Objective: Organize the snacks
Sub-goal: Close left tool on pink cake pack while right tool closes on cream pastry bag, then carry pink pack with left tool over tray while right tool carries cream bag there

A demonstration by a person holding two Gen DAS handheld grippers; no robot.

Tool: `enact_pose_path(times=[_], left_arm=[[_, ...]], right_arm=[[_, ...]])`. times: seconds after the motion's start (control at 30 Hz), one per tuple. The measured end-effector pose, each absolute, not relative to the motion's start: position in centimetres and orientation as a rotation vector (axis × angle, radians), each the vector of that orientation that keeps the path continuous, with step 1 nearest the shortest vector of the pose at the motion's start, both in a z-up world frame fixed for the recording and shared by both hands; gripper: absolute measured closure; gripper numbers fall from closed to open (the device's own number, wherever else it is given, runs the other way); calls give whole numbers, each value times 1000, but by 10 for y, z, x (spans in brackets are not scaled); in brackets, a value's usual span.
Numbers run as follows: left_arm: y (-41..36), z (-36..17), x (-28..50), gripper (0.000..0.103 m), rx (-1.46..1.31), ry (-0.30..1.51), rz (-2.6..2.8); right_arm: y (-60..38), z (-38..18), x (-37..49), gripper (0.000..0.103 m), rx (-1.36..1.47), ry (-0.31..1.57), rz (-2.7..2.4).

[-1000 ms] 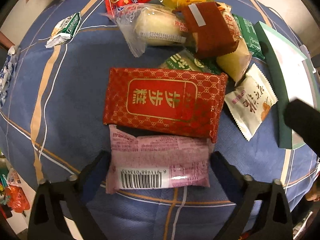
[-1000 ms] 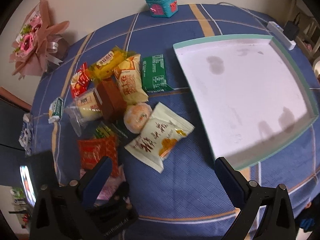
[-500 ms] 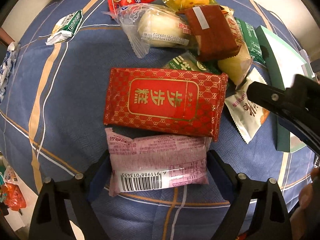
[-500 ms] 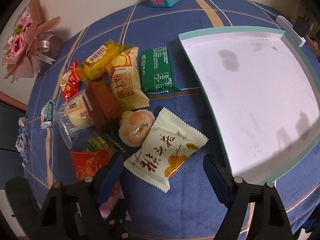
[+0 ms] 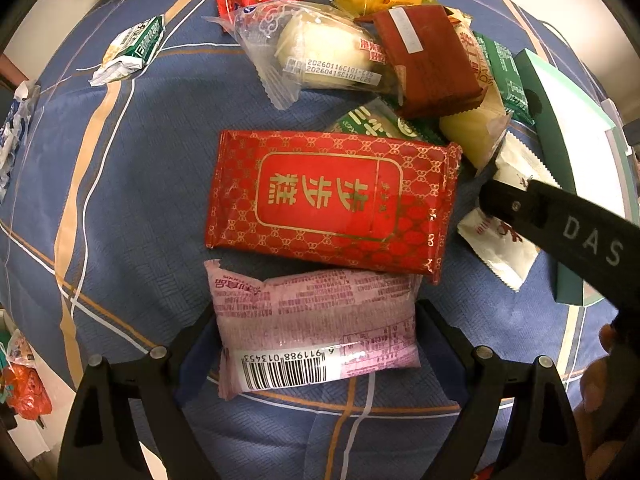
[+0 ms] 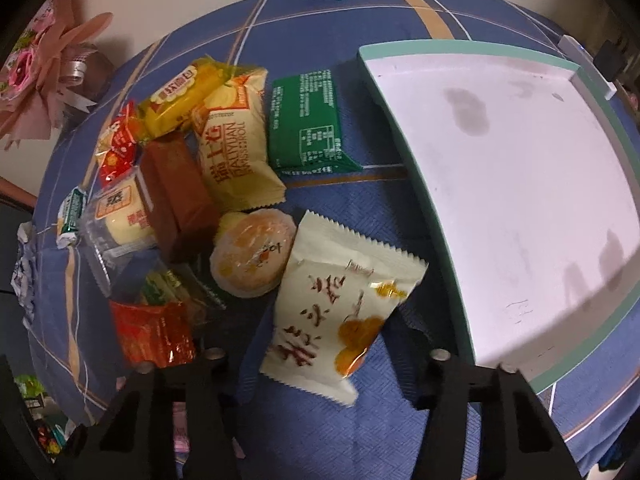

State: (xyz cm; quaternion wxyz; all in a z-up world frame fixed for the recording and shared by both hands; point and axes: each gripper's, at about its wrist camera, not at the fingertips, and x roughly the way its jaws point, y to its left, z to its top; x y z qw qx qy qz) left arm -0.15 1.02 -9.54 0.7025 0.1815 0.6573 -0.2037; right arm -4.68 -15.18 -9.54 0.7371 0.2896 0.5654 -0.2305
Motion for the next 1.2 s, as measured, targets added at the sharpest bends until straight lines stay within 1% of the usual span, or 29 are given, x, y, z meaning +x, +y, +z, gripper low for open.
enact_pose_path(times=[0.17,0.27,0.47,0.87,1.0,1.03,1.2], left_arm=[[13,-108,1,11,407,1463,-444],[12,-105,-3,18,400,1451,-446],[9,-100,-10,22,372,1431,-453],[13,-52,-42,22,280,1278,-502],[13,-38,-42,22,266,1254,-510],[17,-26,-38,22,260,1253,-515],[12,-12,-30,22,260,1235,-531]], right_arm=[[-146,-95,-46,50,627,1253,-504],[-146,-95,-49,50,639,1263,-504],[-149,-88,-62,50,687,1240,-497],[-161,-24,-94,50,713,1070,-491],[-167,-16,-101,50,715,1056,-504],[-167,-14,-102,50,718,1058,-508],[-200,-6,-131,51,786,1029,-562]])
